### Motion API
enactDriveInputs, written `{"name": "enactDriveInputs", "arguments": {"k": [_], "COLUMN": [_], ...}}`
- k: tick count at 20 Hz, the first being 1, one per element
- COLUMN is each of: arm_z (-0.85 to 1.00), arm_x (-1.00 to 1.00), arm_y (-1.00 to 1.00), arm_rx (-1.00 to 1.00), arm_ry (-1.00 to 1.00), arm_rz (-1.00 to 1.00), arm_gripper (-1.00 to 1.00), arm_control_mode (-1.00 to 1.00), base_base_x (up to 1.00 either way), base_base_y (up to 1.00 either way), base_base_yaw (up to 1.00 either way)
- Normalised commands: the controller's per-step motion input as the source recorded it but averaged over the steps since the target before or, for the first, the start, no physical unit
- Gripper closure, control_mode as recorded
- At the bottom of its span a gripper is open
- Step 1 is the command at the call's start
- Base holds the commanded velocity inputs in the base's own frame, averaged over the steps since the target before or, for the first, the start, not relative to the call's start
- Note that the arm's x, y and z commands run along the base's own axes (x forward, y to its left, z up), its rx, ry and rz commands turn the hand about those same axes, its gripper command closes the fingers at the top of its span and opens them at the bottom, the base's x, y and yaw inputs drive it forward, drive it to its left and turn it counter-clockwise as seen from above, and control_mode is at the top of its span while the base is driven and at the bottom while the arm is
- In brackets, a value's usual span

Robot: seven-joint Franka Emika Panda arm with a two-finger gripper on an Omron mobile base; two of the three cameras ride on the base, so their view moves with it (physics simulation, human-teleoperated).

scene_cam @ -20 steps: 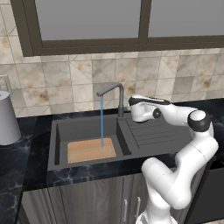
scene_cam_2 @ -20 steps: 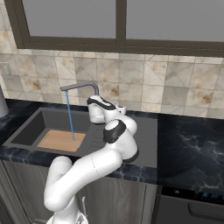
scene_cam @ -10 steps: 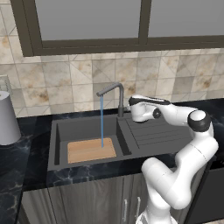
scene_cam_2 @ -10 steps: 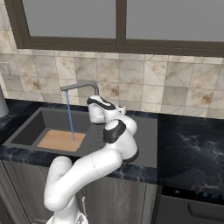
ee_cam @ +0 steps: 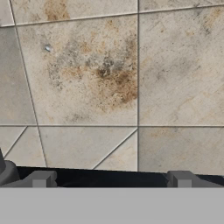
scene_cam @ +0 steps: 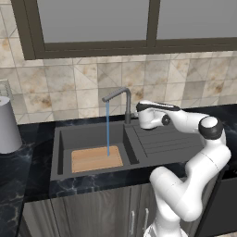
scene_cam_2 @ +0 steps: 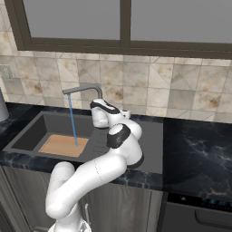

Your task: Turn on the sink faucet with hot water and rinse the cutting board for ten seconds, then turn off the faucet. Push the cutting board to reach the water if necessary.

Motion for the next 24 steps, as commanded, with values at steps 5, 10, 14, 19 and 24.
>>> {"name": "enactDriveInputs", "arguments": {"k": [5,10,14,19,24], "arm_z": [0.00,0.00,0.00,0.00,0.00], "arm_x": [0.00,0.00,0.00,0.00,0.00], "arm_y": [0.00,0.00,0.00,0.00,0.00], "arm_rx": [0.00,0.00,0.00,0.00,0.00], "arm_ry": [0.00,0.00,0.00,0.00,0.00], "arm_rz": [0.00,0.00,0.00,0.00,0.00], "arm_gripper": [-1.00,-1.00,-1.00,-1.00,-1.00], "arm_control_mode": [-1.00,-1.00,-1.00,-1.00,-1.00], "base_base_x": [0.00,0.00,0.00,0.00,0.00], "base_base_y": [0.00,0.00,0.00,0.00,0.00], "base_base_yaw": [0.00,0.00,0.00,0.00,0.00]}}
